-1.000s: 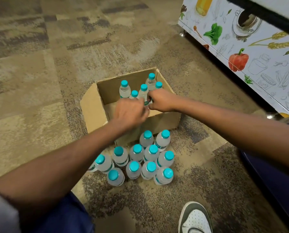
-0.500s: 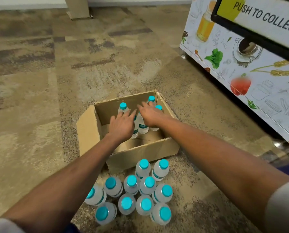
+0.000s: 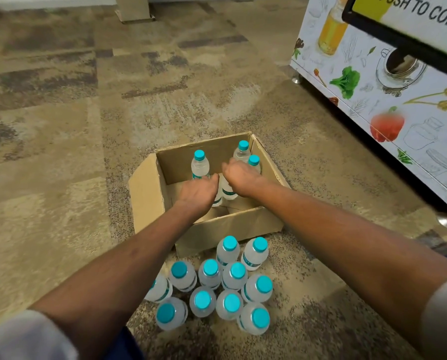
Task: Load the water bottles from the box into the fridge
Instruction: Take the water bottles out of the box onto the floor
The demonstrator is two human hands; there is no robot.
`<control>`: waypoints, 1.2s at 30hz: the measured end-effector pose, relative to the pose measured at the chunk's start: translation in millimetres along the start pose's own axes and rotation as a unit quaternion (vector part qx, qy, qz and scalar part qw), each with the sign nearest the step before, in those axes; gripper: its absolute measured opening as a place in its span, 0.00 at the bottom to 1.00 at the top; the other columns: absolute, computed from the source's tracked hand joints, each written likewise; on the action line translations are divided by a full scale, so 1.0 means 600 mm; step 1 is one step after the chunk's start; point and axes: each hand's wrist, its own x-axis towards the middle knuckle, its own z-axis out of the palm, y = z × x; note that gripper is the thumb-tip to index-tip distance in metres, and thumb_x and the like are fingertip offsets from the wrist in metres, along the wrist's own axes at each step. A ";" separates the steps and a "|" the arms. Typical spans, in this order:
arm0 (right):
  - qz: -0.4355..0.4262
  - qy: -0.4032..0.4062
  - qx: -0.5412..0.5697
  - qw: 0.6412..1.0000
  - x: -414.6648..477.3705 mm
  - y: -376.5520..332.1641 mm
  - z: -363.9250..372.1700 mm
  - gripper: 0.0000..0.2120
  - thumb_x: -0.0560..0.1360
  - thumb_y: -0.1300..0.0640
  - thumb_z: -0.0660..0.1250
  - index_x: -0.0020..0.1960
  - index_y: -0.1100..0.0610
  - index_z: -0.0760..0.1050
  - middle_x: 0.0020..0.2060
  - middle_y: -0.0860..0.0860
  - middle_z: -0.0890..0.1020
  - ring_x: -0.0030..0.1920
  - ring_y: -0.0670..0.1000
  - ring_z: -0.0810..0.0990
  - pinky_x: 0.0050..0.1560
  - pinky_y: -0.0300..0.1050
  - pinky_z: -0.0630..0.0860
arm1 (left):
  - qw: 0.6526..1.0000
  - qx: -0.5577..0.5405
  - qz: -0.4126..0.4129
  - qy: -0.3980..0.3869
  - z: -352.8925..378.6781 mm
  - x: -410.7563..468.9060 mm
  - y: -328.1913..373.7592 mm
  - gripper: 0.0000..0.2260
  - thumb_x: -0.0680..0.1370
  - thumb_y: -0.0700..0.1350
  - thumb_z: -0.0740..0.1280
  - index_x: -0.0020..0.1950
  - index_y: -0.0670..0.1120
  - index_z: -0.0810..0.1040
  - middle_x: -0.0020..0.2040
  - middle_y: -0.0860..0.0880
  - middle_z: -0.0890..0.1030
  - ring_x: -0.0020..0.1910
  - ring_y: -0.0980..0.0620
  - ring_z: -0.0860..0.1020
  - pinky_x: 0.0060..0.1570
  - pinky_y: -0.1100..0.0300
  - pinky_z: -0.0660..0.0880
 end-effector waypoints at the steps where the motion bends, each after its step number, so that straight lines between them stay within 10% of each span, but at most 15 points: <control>1: 0.003 0.001 -0.001 1.000 -0.005 0.002 0.001 0.17 0.74 0.68 0.66 0.61 0.63 0.68 0.53 0.61 0.74 0.51 0.57 0.77 0.46 0.47 0.74 | 1.000 0.000 -0.001 0.000 -0.002 -0.002 0.001 0.10 0.79 0.45 0.65 0.56 0.46 0.66 0.44 0.44 0.76 0.35 0.50 0.72 0.32 0.57 0.70; 23: -0.028 0.167 0.059 0.984 -0.094 -0.120 -0.213 0.15 0.76 0.48 0.65 0.55 0.58 0.74 0.50 0.56 0.78 0.48 0.58 0.77 0.43 0.47 0.68 | 0.979 -0.051 -0.062 0.186 -0.275 -0.157 -0.130 0.14 0.78 0.52 0.61 0.55 0.42 0.73 0.44 0.42 0.81 0.39 0.42 0.78 0.34 0.51 0.74; 36: -0.147 0.119 0.091 0.978 -0.062 -0.308 -0.208 0.14 0.75 0.48 0.66 0.53 0.58 0.75 0.48 0.56 0.79 0.47 0.57 0.78 0.40 0.45 0.69 | 0.987 0.017 -0.145 0.070 -0.230 -0.276 -0.254 0.13 0.78 0.52 0.62 0.53 0.42 0.73 0.44 0.42 0.81 0.37 0.43 0.75 0.31 0.56 0.66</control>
